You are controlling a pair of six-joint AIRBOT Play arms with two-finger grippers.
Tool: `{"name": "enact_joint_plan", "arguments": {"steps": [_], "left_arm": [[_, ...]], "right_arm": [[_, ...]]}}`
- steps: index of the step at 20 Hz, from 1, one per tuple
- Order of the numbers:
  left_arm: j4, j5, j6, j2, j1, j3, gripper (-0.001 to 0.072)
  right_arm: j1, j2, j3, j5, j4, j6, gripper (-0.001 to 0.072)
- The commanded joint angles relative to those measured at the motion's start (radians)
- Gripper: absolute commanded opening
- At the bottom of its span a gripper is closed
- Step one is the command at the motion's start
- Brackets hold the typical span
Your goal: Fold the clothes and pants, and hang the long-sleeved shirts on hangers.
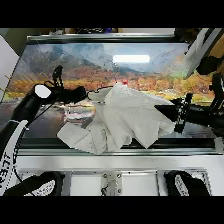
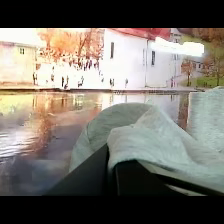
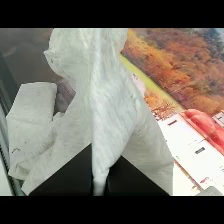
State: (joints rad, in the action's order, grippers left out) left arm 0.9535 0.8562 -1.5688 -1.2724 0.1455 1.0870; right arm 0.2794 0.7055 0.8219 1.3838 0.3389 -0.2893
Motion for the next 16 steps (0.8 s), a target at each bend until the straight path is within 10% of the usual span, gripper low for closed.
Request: {"name": "enact_joint_plan", "arguments": {"steps": [1, 16], "left_arm": [[0.127, 0.108, 0.009, 0.003, -0.002, 0.133, 0.0011], [0.312, 0.222, -0.014, 0.339, 0.214, 0.215, 0.0011]], "right_arm": [[0.0, -0.009, 0.001, -0.024, 0.061, -0.033, 0.0017], [-0.001, -0.015, 0.001, -0.204, -0.07, -0.103, 0.0016]]}}
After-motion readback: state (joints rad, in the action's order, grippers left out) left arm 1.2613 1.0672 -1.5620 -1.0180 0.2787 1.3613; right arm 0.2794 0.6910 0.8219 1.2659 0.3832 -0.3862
